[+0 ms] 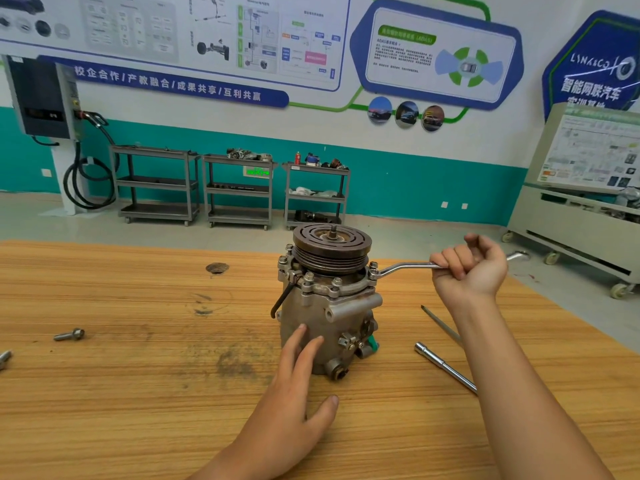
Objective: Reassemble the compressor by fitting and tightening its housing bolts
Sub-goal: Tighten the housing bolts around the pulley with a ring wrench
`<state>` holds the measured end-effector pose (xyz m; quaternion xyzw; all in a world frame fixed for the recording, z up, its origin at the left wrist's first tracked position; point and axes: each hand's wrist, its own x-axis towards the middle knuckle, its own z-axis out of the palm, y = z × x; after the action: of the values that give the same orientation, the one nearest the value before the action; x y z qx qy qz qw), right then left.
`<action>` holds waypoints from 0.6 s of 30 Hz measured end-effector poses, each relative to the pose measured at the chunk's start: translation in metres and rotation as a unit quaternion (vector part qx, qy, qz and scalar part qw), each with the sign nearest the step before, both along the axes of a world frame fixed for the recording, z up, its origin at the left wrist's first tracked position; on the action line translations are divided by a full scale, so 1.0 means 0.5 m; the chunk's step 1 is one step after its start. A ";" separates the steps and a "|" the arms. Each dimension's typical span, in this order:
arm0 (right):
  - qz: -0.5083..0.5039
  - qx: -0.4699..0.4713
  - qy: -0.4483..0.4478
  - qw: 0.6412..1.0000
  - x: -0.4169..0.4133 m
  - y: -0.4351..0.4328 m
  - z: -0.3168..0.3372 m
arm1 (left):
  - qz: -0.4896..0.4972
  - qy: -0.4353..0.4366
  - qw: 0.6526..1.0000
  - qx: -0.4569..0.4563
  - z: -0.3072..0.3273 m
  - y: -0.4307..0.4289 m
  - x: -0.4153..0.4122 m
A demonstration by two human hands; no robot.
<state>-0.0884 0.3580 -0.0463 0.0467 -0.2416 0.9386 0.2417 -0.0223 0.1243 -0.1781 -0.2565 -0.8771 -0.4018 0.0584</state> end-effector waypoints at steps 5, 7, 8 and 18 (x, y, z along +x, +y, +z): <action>-0.024 0.006 -0.015 1.000 0.020 -0.011 -0.002 | -0.001 -0.004 1.000 -0.001 -0.001 0.000 -0.002; -0.055 -0.015 -0.014 0.998 0.041 -0.024 -0.015 | -0.004 0.001 1.000 0.004 0.001 0.000 0.000; -0.075 -0.013 -0.010 0.997 0.055 -0.033 -0.022 | -0.005 0.000 1.000 0.006 0.002 0.000 0.003; -0.326 0.420 0.100 0.841 0.154 -0.202 -0.095 | -0.010 0.018 1.000 -0.003 0.001 -0.001 0.001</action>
<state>-0.0112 0.2571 -0.0937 0.1560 -0.5888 0.6044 0.5135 -0.0219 0.1240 -0.1777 -0.2728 -0.8746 -0.3947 0.0697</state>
